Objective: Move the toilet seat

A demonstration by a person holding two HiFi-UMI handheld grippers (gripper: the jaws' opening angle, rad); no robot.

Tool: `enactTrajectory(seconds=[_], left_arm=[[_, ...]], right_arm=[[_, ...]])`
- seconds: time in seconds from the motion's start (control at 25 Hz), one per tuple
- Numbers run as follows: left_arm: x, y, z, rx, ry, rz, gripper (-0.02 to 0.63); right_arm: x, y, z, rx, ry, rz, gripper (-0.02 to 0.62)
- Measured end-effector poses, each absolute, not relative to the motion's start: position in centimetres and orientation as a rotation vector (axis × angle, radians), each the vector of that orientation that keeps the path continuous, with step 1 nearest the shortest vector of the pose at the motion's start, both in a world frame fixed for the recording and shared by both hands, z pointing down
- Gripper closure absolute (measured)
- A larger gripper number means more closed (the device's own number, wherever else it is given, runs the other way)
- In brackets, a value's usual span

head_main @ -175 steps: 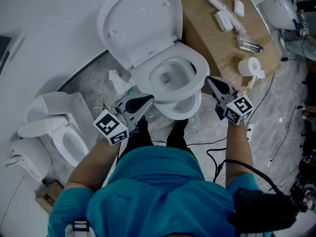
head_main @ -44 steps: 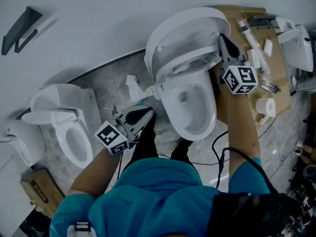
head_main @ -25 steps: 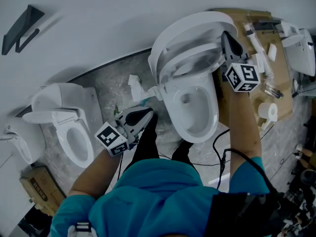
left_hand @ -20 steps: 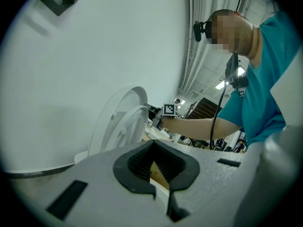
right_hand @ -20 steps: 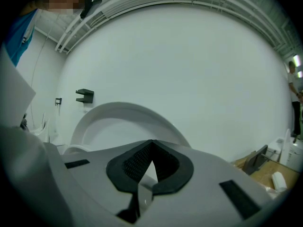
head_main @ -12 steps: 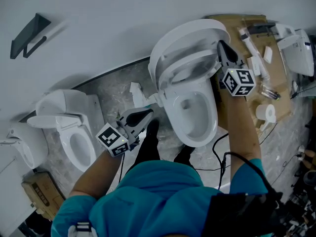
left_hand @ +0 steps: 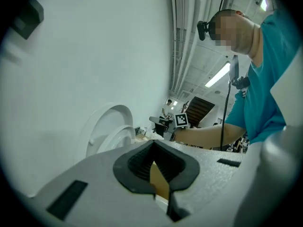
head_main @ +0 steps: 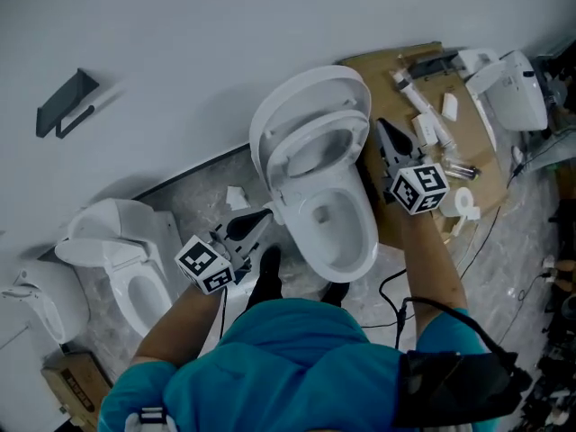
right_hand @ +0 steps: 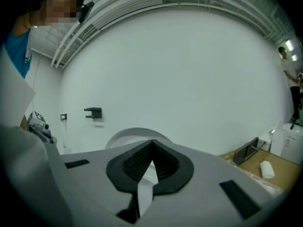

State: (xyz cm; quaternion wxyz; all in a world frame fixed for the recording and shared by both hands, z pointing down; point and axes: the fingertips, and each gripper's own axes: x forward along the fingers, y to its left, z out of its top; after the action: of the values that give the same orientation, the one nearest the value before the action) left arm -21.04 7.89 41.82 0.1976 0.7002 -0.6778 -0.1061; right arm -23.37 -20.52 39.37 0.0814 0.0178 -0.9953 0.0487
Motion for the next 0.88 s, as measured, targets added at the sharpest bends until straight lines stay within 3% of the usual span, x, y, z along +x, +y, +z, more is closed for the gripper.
enactTrajectory(seconds=[0.56, 0.88], left_arm=[[-12.7, -0.6, 28.7, 2.289, -1.819, -0.261, 0.603], [-9.7, -1.4, 24.8, 2.372, -1.767, -0.222, 0.603]], right_arm=[[-2.4, -14.2, 28.8, 0.008, -2.886, 0.19, 0.597], [6.2, -12.1, 26.8, 0.135, -2.846, 0.25, 0.597]])
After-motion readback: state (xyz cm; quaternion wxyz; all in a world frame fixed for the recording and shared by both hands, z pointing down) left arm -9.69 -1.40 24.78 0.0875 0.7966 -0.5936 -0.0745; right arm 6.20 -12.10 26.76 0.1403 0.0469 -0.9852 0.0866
